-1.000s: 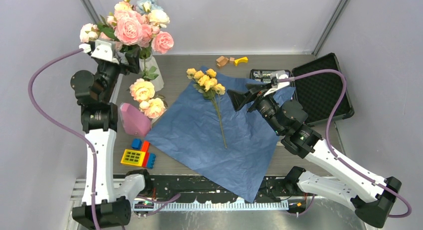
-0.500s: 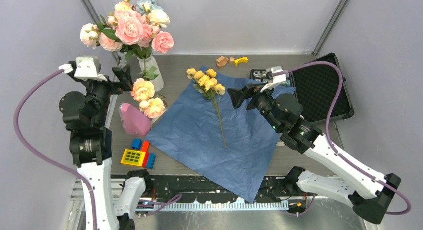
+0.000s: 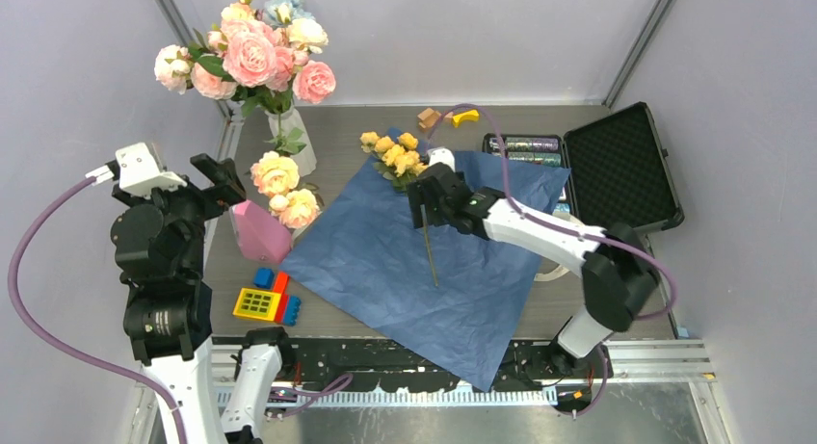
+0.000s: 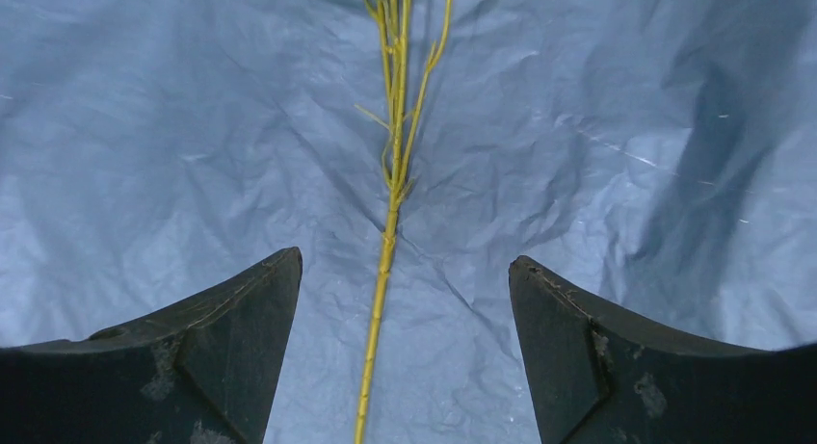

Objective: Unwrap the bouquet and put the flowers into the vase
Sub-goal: Insert the fake flower into the vase, then pick up the fake flower from the wrapping paper.

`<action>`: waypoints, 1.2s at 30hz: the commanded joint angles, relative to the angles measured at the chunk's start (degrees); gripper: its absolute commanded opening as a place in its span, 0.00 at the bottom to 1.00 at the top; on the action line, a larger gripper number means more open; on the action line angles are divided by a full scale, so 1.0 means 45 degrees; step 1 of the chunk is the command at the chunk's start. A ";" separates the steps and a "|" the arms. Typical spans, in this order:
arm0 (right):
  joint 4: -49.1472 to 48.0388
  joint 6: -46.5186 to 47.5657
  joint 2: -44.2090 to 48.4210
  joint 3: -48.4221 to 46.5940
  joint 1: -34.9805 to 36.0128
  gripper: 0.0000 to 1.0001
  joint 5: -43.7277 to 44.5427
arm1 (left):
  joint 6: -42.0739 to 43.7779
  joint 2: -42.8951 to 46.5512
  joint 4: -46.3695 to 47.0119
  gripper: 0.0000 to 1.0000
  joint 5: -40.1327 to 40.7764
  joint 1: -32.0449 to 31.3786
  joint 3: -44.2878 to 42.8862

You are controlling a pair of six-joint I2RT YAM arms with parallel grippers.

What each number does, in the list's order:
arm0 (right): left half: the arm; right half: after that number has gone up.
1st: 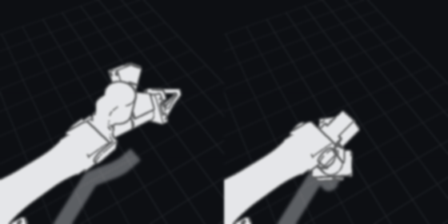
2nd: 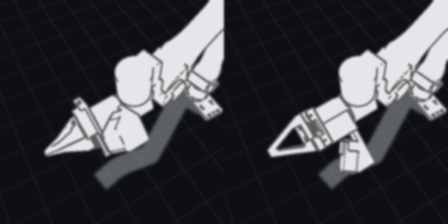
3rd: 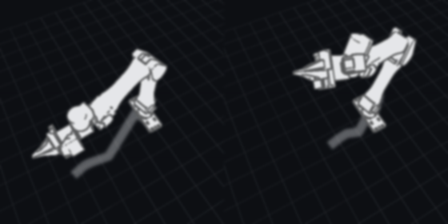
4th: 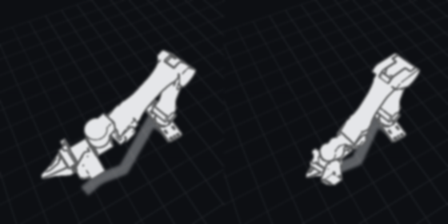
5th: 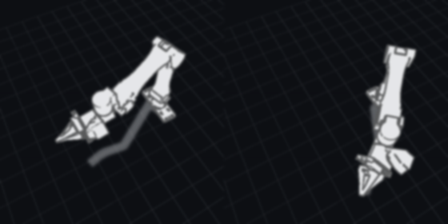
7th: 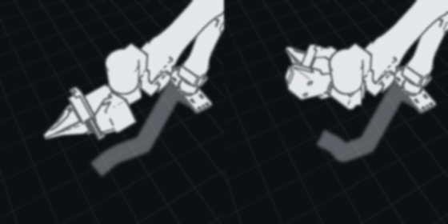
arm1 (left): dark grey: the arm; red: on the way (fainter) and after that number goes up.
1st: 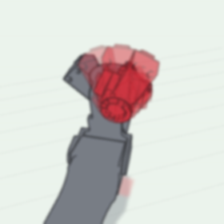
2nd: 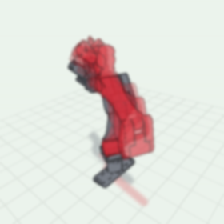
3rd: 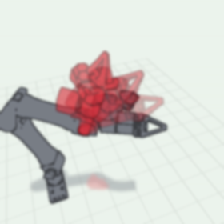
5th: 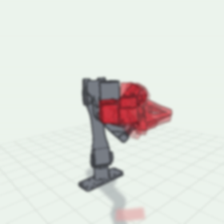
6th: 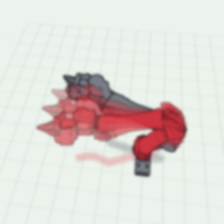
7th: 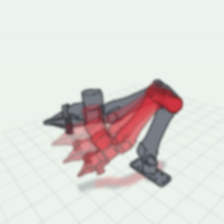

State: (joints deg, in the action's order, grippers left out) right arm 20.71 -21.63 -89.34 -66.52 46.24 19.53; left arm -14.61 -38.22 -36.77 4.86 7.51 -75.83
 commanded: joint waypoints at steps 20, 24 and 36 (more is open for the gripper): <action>0.0298 0.0179 -0.6596 -0.5262 -0.1619 0.79 -0.1197 | 0.1294 0.0090 -0.0525 0.94 0.1791 -0.0726 -0.0837; 0.0297 0.0228 -0.7013 -0.5481 -0.1623 0.79 -0.1590 | 0.1209 0.0048 -0.0432 0.94 0.1608 -0.0758 -0.0771; 0.0539 0.0566 -0.7763 -0.5775 -0.1513 0.67 -0.1307 | 0.0738 -0.0423 -0.0086 0.94 0.0723 -0.0770 -0.0814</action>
State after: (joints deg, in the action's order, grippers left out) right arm 22.48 -20.38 -122.98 -89.97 38.92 12.93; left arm -10.46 -39.29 -39.97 10.22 4.23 -78.56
